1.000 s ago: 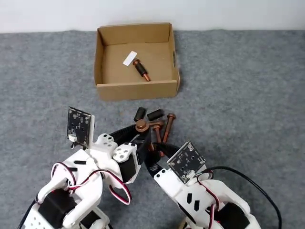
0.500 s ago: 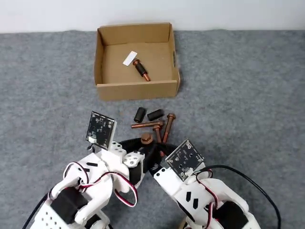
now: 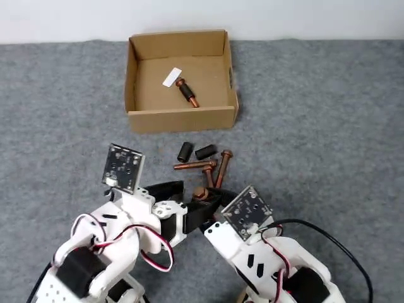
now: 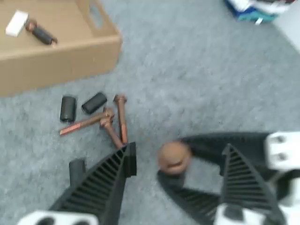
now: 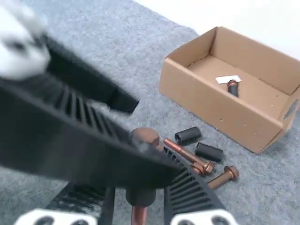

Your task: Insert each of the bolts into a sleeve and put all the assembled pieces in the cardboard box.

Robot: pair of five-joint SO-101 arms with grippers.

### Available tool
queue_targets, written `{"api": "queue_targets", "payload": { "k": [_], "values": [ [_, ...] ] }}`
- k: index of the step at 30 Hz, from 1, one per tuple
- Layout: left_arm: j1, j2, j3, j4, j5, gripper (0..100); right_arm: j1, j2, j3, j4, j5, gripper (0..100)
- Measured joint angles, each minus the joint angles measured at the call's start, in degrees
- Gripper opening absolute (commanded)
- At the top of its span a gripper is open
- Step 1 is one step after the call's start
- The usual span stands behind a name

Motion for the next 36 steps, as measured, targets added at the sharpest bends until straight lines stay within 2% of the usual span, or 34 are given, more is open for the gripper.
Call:
{"api": "queue_targets", "payload": {
  "k": [3,5,10,15,19,23,28,36],
  "values": [
    [-2.2,0.0,-4.4,1.58,-0.7,29,0.35,0.0,-0.09,0.0,0.0,0.8],
    [-4.22,-0.09,-7.38,3.16,-1.32,24,0.35,0.09,-0.09,0.0,0.0,0.8],
    [-12.75,-0.44,-13.19,5.19,-4.48,0,5.27,0.09,-0.09,0.0,-3.16,0.8],
    [-25.23,-0.53,-13.19,5.27,-11.87,0,11.78,3.16,-2.81,0.0,-8.79,0.8],
    [-35.08,-0.53,-6.15,5.27,-15.12,0,15.21,14.33,-10.73,0.0,-13.63,0.8],
    [-41.49,-0.53,4.4,4.92,-17.05,0,17.41,29.01,-19.87,-3.87,-15.65,0.8],
    [-45.54,0.0,18.81,-2.55,-19.6,0,18.64,47.65,-30.51,-10.37,-15.82,0.8],
    [-45.89,0.0,35.78,-17.85,-20.31,0,18.29,75.52,-50.73,-16.35,-14.95,0.8]
  ]
}}
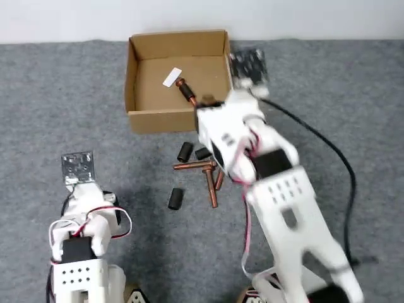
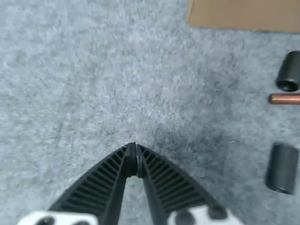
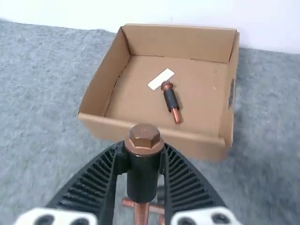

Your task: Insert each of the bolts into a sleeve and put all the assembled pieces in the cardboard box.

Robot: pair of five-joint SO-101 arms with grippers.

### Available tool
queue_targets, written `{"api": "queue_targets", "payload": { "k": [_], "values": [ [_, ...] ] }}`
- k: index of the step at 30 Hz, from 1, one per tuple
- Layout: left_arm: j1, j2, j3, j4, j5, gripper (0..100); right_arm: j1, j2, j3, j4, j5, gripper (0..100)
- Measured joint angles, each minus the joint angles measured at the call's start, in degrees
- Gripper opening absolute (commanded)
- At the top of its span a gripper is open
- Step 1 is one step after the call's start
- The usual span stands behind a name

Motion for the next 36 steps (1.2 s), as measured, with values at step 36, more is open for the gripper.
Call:
{"api": "queue_targets", "payload": {
  "k": [36],
  "values": [
    [-0.26,0.09,6.24,-7.74,7.56,0,0.62,63.47,-77.27,18.46,23.56,0.6]
  ]
}}
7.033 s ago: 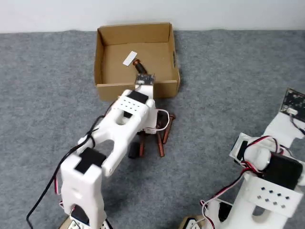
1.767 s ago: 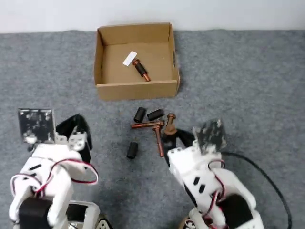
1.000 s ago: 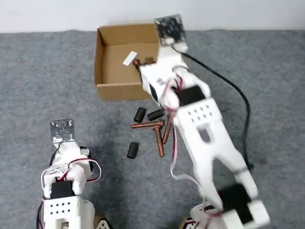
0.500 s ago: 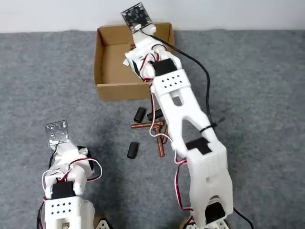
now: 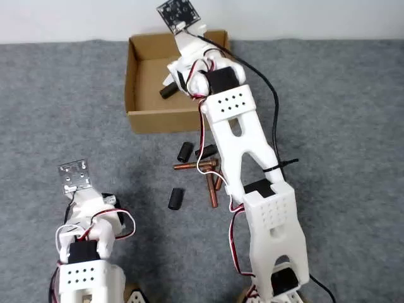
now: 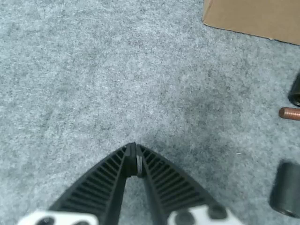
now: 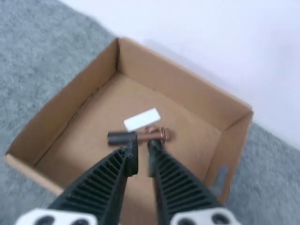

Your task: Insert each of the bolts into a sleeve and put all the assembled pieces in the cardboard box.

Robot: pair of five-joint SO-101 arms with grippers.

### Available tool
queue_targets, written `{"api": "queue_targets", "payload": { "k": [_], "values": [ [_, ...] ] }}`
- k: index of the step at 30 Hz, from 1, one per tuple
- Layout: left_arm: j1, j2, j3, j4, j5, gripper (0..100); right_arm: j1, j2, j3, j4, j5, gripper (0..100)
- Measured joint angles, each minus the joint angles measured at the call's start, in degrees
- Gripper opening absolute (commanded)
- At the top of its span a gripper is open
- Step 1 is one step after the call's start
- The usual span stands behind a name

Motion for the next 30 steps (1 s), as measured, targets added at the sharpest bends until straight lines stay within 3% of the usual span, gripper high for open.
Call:
{"api": "queue_targets", "payload": {
  "k": [7,15,21,27,30],
  "values": [
    [-0.26,0.0,0.0,0.0,0.0,0,-0.18,0.0,-7.38,17.67,-4.66,0.9],
    [-0.26,0.0,0.0,0.0,0.0,0,-0.18,0.0,-9.93,35.96,-3.08,0.9],
    [-0.79,0.0,0.0,-0.09,0.0,0,-1.23,-0.09,-8.7,36.84,1.23,0.8],
    [-3.52,0.0,0.0,-0.97,0.0,0,-4.22,-4.92,7.47,36.84,0.35,1.3],
    [-3.52,0.0,0.44,-1.23,0.0,0,-4.22,-5.8,13.45,36.84,5.71,4.1]
  ]
}}
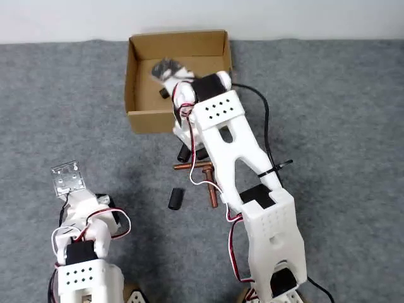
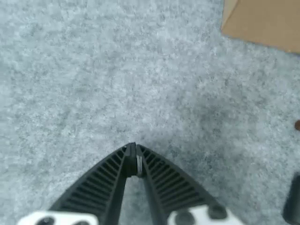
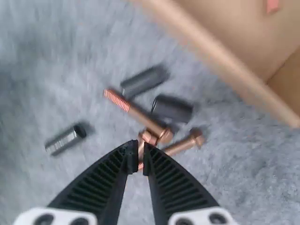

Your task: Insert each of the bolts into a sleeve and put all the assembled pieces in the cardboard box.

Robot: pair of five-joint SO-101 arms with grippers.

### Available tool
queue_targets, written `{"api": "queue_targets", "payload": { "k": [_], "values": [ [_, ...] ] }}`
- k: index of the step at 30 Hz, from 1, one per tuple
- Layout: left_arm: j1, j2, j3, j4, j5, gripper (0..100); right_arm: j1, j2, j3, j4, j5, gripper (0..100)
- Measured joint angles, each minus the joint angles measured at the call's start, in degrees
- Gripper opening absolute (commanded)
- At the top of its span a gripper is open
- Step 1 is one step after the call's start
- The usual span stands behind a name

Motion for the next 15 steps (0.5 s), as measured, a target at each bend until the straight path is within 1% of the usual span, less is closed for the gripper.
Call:
{"api": "queue_targets", "payload": {
  "k": [4,10,15],
  "values": [
    [0.0,0.0,0.0,0.0,0.0,0,0.79,0.0,0.53,0.0,10.29,10.6],
    [0.0,0.0,0.0,0.0,0.0,0,3.6,0.09,0.53,0.0,19.6,16.8],
    [0.0,0.0,0.0,0.0,0.0,0,4.31,1.93,0.53,0.0,26.29,17.2]
  ]
}}
